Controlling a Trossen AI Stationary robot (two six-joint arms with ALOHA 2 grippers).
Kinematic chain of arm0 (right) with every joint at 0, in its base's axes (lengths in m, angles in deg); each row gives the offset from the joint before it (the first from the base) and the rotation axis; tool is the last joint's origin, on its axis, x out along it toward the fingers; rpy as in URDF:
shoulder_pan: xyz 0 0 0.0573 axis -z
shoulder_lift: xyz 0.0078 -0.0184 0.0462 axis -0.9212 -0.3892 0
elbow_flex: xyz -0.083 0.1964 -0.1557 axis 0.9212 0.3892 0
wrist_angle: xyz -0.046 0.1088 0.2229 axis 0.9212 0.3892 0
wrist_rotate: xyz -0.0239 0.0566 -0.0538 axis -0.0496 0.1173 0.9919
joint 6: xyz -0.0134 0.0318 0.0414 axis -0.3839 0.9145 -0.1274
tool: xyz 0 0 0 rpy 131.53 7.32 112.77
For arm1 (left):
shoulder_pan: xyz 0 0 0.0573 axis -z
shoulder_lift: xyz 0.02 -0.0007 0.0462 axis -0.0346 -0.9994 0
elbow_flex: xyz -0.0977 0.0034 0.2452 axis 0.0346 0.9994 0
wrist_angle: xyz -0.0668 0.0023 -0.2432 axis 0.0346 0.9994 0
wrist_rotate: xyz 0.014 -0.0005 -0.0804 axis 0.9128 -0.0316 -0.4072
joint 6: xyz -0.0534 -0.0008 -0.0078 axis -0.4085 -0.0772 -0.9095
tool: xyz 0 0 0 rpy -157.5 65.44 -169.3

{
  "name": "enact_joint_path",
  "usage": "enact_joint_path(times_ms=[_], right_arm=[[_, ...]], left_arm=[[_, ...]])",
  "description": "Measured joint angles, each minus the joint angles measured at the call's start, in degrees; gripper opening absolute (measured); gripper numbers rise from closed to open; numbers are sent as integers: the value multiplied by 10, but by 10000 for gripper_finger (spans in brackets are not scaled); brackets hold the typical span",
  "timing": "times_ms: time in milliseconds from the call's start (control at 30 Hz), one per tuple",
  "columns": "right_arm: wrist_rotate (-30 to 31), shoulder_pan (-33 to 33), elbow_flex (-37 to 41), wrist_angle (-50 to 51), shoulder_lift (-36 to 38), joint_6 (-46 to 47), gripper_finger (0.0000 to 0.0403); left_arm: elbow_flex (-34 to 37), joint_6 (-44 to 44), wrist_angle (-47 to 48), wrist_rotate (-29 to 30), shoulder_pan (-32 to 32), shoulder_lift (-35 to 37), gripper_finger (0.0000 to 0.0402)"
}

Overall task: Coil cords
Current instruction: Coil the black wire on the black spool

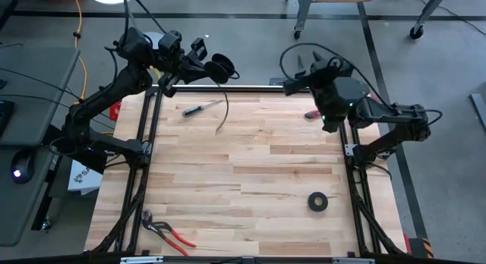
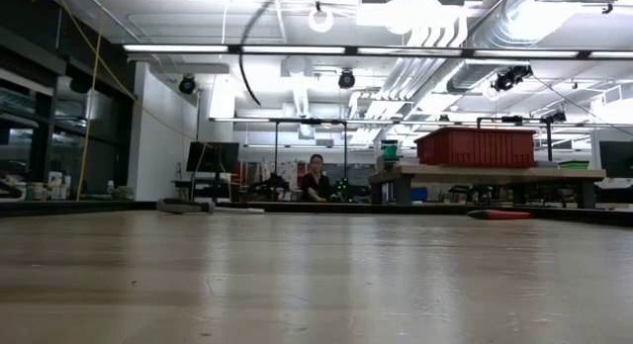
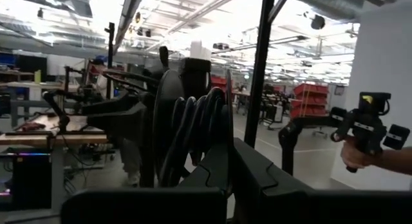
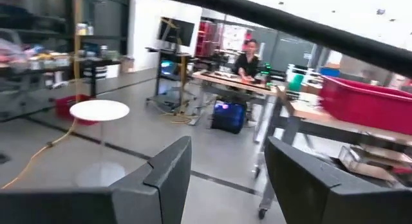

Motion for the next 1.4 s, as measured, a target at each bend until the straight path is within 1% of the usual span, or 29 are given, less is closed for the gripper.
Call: enact_joint_path(times_ms=[33,100,233,300,367,433,533,667,733,800,867,967,1033,1100,1200,1300,1400], right_arm=[[-7,-5,0,16,-2,21,190],[-55,-13,0,84,-2,93,190],[-195,-5,0,286,-5,333,190],[-238,1,0,375,-17,425,190],[-258,2,0,428,-37,475,190],[-272,1,0,438,-56,483,190],[-312,2,0,416,-84,455,190],[-377,21,0,398,-118,391,190],[-396,35,6,398,-121,370,190],[-427,52,34,364,-112,356,190],[-480,67,86,298,-92,335,187],[-568,86,190,128,-50,321,179],[-627,97,249,10,-35,310,174],[-651,106,283,-76,-34,311,172],[-658,120,287,-134,-37,299,172],[-676,134,263,-138,-40,296,172],[-700,142,232,-135,-40,268,172]], left_arm=[[0,-1,0,-5,-2,0,0],[0,-5,1,-13,-5,0,0],[0,-18,-2,-20,-5,0,0],[0,-20,-3,-20,-4,0,0],[0,-20,-2,-11,0,0,0],[0,-14,0,4,4,0,0],[0,-5,1,25,10,0,0],[0,-5,1,47,12,0,0],[0,-5,6,54,11,0,0],[0,1,22,65,11,0,0],[0,17,45,75,15,0,0],[0,39,81,97,26,0,0],[0,45,89,113,33,0,0],[0,45,90,129,44,0,0],[0,45,91,166,65,-1,0],[0,49,110,200,93,-4,0],[0,60,124,238,117,-13,0]])
